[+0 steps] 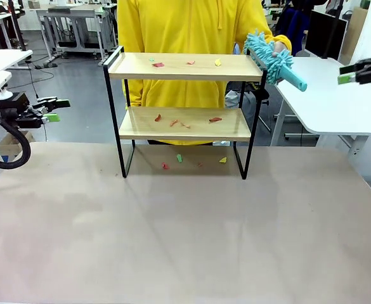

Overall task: Clean the shelf.
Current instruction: Pick up the Duster handed by the human.

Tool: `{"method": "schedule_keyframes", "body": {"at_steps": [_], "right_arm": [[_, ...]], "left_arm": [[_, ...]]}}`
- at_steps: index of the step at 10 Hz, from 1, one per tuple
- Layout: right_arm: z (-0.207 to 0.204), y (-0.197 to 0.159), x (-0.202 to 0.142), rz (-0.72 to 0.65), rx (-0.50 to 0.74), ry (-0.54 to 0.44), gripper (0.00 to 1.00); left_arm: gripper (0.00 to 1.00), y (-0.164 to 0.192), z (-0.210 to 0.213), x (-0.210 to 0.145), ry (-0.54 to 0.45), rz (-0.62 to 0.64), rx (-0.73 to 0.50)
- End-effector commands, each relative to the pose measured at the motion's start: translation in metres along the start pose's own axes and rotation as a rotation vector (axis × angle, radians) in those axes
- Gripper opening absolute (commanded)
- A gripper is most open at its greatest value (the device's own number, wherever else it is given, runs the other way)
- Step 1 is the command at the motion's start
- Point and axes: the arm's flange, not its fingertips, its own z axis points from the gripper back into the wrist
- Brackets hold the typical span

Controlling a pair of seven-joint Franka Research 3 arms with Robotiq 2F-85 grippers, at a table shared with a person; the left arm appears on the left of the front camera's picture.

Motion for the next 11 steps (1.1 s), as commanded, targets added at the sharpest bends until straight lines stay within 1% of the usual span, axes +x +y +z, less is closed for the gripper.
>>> {"method": "schedule_keyframes", "body": {"at_steps": [1, 3, 4, 5, 6, 10, 11], "right_arm": [[-0.015, 0.048, 0.044, -0.091, -0.08, 0.162, 1.0], [-0.036, 0.077, 0.079, -0.088, -0.168, 0.252, 1.0], [-0.047, 0.088, 0.089, -0.093, -0.207, 0.327, 1.0], [-0.054, 0.094, 0.096, -0.047, -0.214, 0.313, 1.0], [-0.034, 0.082, 0.093, -0.048, -0.178, 0.236, 1.0], [-0.034, 0.082, 0.093, -0.048, -0.178, 0.236, 1.0], [-0.033, 0.08, 0.092, -0.066, -0.201, 0.266, 1.0]], "left_arm": [[1.0, -0.001, 0.0, 0.003, -0.001, -0.018, 0.001], [1.0, -0.001, 0.0, 0.003, -0.001, -0.018, 0.001], [1.0, -0.001, 0.0, 0.003, -0.001, -0.018, 0.001], [1.0, -0.001, 0.0, 0.003, -0.001, -0.018, 0.001], [1.0, -0.001, 0.0, 0.003, -0.001, -0.018, 0.001], [1.0, -0.001, 0.0, 0.003, -0.001, -0.018, 0.001], [1.0, -0.001, 0.0, 0.003, -0.001, -0.018, 0.001]]}}
